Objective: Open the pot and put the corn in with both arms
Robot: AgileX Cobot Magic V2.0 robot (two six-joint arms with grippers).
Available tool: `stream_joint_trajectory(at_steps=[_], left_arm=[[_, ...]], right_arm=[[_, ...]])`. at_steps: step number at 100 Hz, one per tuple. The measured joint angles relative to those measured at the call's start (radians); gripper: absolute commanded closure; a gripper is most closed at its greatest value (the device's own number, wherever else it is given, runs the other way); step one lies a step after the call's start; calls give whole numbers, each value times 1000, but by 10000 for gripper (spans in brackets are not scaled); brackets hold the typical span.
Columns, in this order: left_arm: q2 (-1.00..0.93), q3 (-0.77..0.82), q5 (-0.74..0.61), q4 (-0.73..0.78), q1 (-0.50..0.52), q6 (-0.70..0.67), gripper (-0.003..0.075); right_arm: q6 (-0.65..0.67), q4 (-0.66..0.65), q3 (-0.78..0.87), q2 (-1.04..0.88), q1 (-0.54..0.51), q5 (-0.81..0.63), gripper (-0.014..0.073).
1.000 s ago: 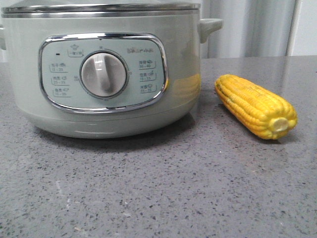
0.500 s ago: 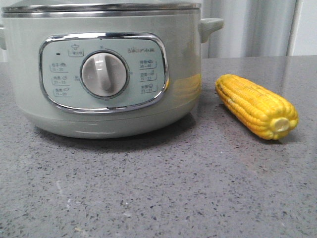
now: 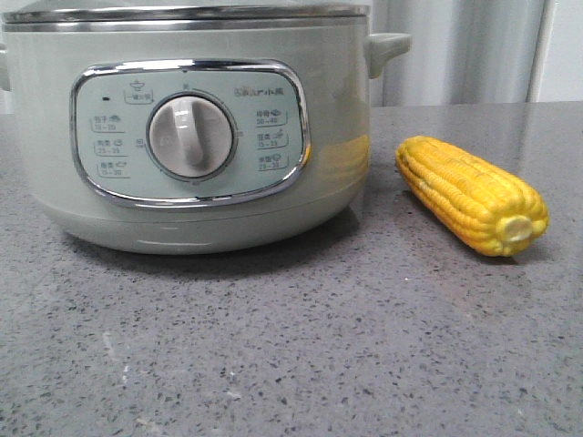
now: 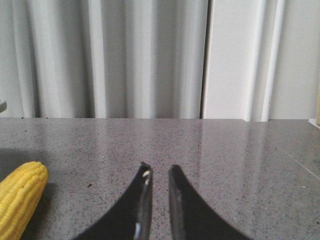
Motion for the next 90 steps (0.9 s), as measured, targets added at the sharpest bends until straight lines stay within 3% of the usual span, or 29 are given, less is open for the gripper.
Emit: stream_joint_trajectory(at_steps=[24,61,90], left_arm=[[104,-129,47,0,0,0,741],[365,-249,62,0,0,0,741],[453,-256,-10,0,0,0,730]], right_arm=[[0,0,-129,161,0,137,580],[0,71,-321,539,0,175,579],[0,101,-344,649,0,183,579]])
